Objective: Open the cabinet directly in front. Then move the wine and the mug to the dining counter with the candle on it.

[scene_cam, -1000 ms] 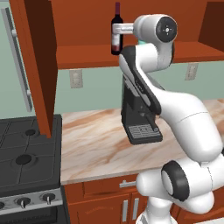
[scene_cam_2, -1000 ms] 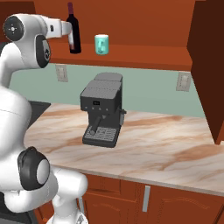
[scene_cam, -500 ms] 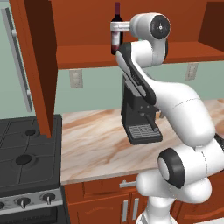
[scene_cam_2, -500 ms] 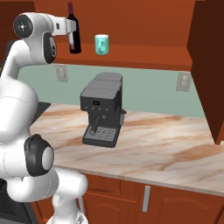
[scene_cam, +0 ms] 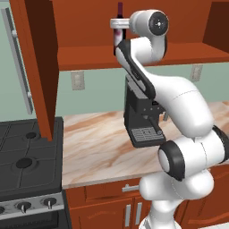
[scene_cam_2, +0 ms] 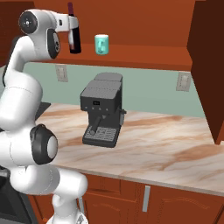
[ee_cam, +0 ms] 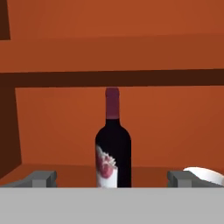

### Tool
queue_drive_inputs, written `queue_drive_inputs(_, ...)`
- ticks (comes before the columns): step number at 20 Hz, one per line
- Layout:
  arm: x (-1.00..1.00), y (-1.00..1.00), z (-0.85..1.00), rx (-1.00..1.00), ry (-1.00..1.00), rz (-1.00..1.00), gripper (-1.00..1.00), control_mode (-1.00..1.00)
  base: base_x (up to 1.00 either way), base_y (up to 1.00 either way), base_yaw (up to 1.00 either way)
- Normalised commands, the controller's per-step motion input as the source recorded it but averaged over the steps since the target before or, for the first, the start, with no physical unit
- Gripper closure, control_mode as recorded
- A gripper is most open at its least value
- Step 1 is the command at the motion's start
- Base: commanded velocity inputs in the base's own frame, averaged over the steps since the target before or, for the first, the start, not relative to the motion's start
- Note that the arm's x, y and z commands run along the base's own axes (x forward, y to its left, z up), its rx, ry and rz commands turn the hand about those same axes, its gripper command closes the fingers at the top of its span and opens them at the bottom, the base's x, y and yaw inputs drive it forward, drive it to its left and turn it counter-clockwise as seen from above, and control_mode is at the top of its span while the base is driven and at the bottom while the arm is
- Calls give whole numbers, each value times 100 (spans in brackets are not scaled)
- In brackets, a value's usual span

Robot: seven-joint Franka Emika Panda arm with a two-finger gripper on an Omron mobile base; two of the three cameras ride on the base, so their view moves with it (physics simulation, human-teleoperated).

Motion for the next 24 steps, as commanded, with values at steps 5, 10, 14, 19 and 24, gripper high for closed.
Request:
queue_drive_inputs(5, 24, 7, 4, 0, 1, 0, -100, -100, 0, 0, 0)
queue_drive_inputs(10, 26, 2, 0, 0, 0, 0, -100, -100, 0, 0, 0)
queue_drive_inputs(14, 29, 0, 0, 0, 0, 0, -100, -100, 0, 0, 0)
queue_drive_inputs(19, 33, 0, 0, 0, 0, 0, -100, -100, 0, 0, 0)
queue_drive_inputs(24, 32, 5, 0, 0, 0, 0, -100, -100, 0, 0, 0)
